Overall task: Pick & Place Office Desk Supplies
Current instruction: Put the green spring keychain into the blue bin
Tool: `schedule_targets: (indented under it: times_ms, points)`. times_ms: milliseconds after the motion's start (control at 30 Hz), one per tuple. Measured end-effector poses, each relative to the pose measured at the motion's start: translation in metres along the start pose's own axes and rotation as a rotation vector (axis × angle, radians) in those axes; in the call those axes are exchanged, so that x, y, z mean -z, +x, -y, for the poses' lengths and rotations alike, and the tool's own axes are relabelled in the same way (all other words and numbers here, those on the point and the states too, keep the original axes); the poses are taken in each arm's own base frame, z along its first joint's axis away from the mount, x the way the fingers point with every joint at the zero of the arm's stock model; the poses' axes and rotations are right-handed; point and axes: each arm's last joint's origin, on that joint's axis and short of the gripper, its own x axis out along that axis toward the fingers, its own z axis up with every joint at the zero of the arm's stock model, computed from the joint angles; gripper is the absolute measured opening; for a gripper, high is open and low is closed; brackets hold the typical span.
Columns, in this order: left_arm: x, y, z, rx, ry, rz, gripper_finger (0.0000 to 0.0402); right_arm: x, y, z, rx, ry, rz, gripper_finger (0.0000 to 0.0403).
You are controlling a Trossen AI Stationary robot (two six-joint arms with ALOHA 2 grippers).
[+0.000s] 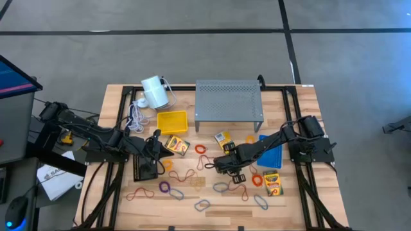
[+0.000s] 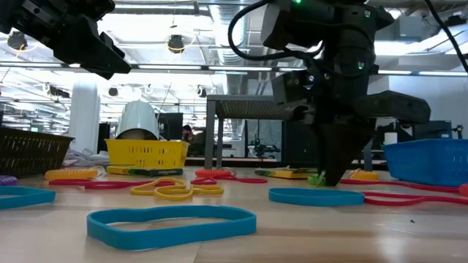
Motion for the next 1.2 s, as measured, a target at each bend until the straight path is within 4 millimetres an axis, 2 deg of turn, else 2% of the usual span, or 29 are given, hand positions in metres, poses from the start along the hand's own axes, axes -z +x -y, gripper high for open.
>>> schedule_targets:
  times_ms: [67,233,433,567,800,1000,1200]
  points:
    - [0.0,0.0,0.0,0.0,0.0,0.0,0.0002,0.0,0.0,0.0,0.0,0.004,0.002,0.0014]
    - [0.0,0.0,0.0,0.0,0.0,-0.001,0.0002,0.0,0.001,0.0,0.002,0.066,0.0,0.0006]
    - [0.0,0.0,0.0,0.0,0.0,-0.001,0.0002,-0.004,-0.01,0.002,0.003,0.136,0.006,0.0003]
    - [0.0,0.0,0.0,0.001,-0.001,-0.001,0.0002,-0.01,-0.035,0.006,-0.015,0.171,0.093,0.0001]
    - [0.0,0.0,0.0,0.0,0.0,-0.004,0.0002,-0.003,-0.074,0.02,-0.049,0.25,0.198,0.0001]
    - [0.0,0.0,0.001,0.024,0.0,-0.007,0.0002,0.018,-0.102,0.033,-0.053,0.351,0.266,0.0]
    - [0.0,0.0,0.001,0.051,-0.001,-0.008,0.0002,0.068,-0.113,0.04,-0.082,0.554,0.417,0.0]
